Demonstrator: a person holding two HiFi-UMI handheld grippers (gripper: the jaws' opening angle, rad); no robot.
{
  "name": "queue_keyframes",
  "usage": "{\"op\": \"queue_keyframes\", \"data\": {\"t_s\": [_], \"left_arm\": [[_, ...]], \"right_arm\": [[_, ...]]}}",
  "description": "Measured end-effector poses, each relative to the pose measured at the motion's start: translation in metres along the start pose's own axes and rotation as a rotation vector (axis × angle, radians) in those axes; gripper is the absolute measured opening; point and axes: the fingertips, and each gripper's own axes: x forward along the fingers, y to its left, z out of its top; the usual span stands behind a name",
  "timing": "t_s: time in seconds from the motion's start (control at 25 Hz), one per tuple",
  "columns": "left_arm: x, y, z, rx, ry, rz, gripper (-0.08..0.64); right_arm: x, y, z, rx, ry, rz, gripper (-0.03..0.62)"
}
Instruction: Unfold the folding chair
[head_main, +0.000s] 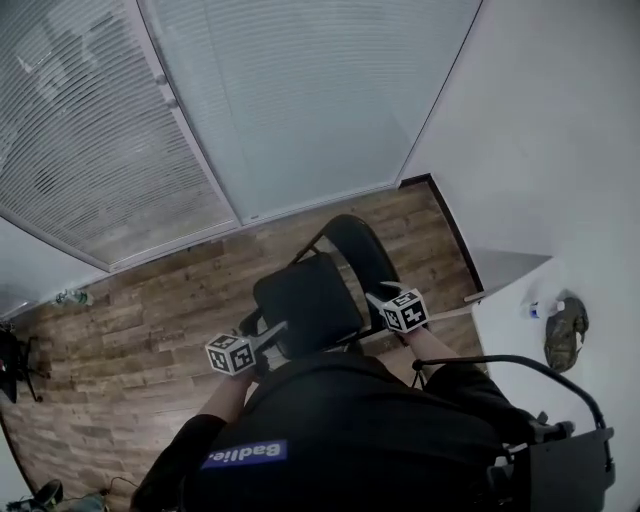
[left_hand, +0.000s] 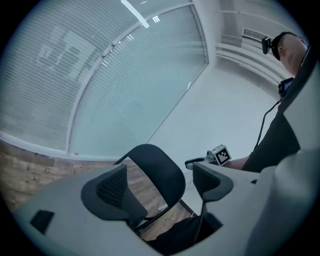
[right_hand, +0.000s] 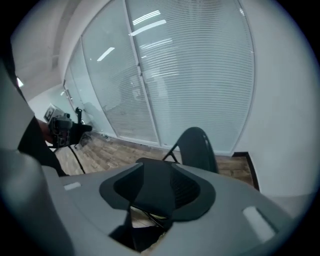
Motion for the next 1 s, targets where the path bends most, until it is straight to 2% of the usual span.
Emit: {"op": "queue_keyframes", "data": {"t_s": [0.12, 0.2, 0.44, 0.56, 0.72, 0.88, 1.0], "left_arm": [[-0.008, -0.022, 0.031, 0.063, -0.047, -0.025, 0.405], [-0.015, -0.037, 0.052, 0.119, -0.071, -0.042, 0.367], [-0.035, -0.103, 0.092, 0.301, -0.157, -0.112, 0.117], [-0.047, -0.123, 0.104, 0.36, -0.178, -0.125, 0.033], [-0.061, -0.138, 0.121, 0.389, -0.218, -0.138, 0.006], [-0.07, -0.159, 0.141, 0.478, -0.24, -0.174, 0.005], [-0.077, -0.171, 0.156, 0.523, -0.265, -0.17, 0.005]], "right_arm": [[0.004, 0.06, 0.025, -0.079, -0.046, 0.123, 0.122], [0.005, 0.1, 0.048, -0.116, -0.094, 0.204, 0.1], [-0.025, 0.186, 0.108, -0.235, -0.242, 0.384, 0.066], [-0.045, 0.211, 0.136, -0.271, -0.311, 0.435, 0.052], [-0.07, 0.234, 0.16, -0.289, -0.397, 0.483, 0.03], [-0.093, 0.253, 0.173, -0.304, -0.479, 0.552, 0.003], [-0.114, 0.264, 0.184, -0.324, -0.547, 0.577, 0.003]]}}
